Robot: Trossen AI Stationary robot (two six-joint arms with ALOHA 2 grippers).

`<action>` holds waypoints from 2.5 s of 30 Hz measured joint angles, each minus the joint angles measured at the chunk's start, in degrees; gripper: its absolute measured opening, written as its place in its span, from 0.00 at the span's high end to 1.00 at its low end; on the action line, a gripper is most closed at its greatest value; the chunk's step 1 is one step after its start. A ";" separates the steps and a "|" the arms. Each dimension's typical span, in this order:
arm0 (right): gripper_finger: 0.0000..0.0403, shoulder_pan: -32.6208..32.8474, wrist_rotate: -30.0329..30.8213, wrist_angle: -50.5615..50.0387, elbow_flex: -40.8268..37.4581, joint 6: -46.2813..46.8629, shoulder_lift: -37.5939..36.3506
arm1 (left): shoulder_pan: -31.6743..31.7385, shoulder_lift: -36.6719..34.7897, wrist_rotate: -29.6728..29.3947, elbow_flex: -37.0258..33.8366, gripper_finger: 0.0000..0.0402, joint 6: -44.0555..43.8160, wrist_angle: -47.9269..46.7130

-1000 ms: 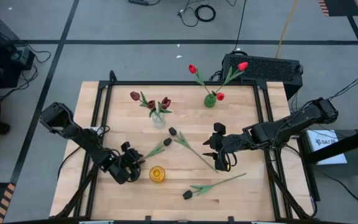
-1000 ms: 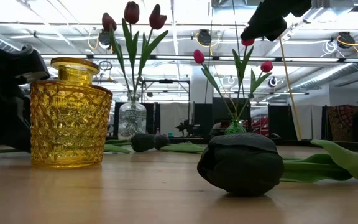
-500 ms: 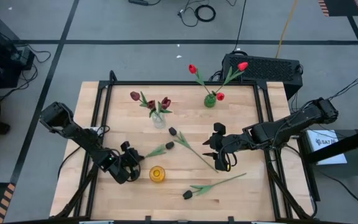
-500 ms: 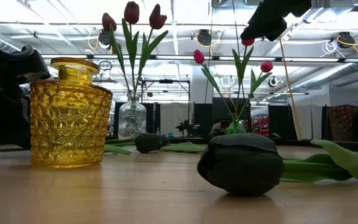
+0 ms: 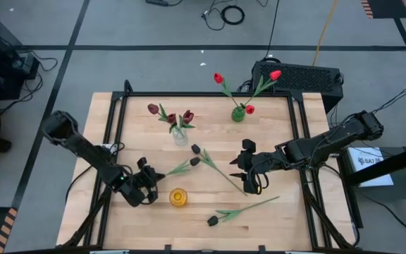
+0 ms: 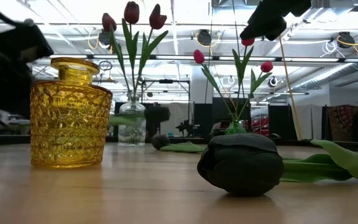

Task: Sort flowers into vase by color
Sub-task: Put the top left black tulip into the yellow vase

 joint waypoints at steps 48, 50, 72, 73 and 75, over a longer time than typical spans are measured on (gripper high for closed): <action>0.52 1.20 0.46 44.26 -0.07 -11.69 4.83 | 9.97 -8.54 17.51 16.21 0.95 63.53 53.90; 0.52 1.20 0.41 45.15 -0.07 -11.53 4.83 | 9.88 -6.92 18.41 16.21 0.95 62.99 55.12; 0.52 3.38 0.07 63.49 0.00 -8.44 11.55 | 8.92 12.35 16.48 16.21 0.95 61.84 82.41; 0.52 3.32 0.10 63.56 0.00 -8.42 11.86 | 8.98 12.67 16.37 16.21 0.95 61.82 82.95; 0.52 2.97 0.22 63.55 0.00 -8.39 12.51 | 9.16 12.92 16.31 16.21 0.95 61.80 82.95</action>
